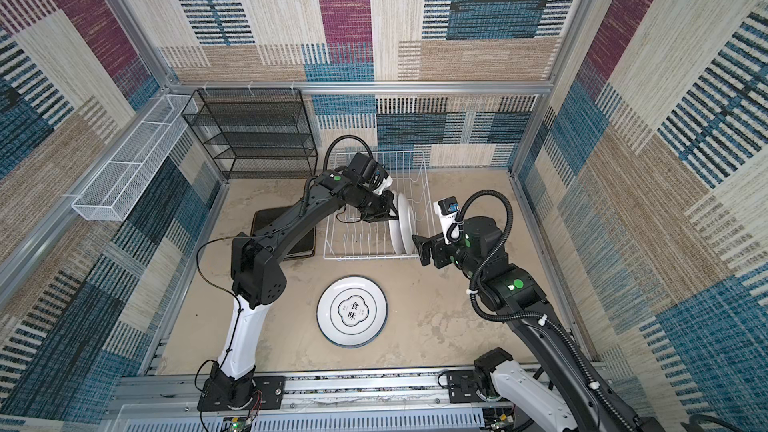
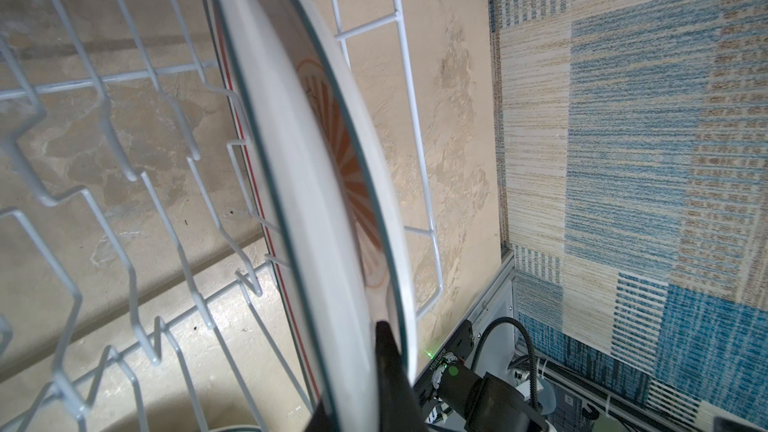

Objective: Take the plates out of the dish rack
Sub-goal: 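Lift the printed plate up out of the rack with the left gripper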

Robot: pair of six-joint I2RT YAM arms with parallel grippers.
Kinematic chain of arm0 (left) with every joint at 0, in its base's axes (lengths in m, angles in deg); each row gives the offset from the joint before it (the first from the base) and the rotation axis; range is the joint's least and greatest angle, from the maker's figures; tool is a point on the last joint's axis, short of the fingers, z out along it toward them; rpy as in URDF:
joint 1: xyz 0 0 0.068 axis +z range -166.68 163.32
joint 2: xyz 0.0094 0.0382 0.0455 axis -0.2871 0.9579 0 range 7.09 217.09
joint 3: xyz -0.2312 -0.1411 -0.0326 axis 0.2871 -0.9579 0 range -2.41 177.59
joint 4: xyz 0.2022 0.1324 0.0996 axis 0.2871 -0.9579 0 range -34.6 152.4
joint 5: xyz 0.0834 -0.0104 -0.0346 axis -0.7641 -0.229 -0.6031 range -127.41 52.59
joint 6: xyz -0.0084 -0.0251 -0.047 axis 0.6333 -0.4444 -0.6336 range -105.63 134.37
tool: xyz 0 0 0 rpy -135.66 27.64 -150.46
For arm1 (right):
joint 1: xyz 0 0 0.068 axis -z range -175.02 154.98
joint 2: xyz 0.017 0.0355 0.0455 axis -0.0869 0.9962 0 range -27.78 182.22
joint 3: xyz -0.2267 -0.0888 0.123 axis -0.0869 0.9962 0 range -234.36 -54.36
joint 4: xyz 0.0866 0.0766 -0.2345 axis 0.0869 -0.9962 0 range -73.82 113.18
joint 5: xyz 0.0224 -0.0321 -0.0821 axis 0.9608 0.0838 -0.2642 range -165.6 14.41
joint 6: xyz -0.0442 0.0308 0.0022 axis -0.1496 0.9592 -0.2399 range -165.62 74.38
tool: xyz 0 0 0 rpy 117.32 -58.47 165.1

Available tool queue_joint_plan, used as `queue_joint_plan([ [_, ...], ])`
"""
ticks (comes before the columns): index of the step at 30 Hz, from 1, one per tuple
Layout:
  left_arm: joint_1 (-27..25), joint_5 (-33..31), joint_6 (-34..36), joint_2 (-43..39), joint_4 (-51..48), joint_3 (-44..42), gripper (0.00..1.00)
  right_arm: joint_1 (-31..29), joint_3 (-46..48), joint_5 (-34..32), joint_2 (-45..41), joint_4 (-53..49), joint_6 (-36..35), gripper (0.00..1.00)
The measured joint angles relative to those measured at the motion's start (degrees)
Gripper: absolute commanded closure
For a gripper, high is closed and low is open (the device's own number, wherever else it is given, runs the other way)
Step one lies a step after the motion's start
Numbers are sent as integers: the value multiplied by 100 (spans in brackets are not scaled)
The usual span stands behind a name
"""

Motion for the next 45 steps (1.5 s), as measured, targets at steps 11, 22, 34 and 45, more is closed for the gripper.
queue_joint_plan([
  [11,-13,-13,-28,-673,-11,-229,100,0,-13,7,-20,31,28,1],
  [22,-11,-142,-26,-1150,4,-623,100,0,-66,63,-133,46,164,1],
  [34,2,-374,-24,-1545,-42,-883,100,0,-85,114,-319,98,317,1],
  [45,24,-575,-26,-2087,26,-1425,100,0,-85,208,-367,203,560,1],
])
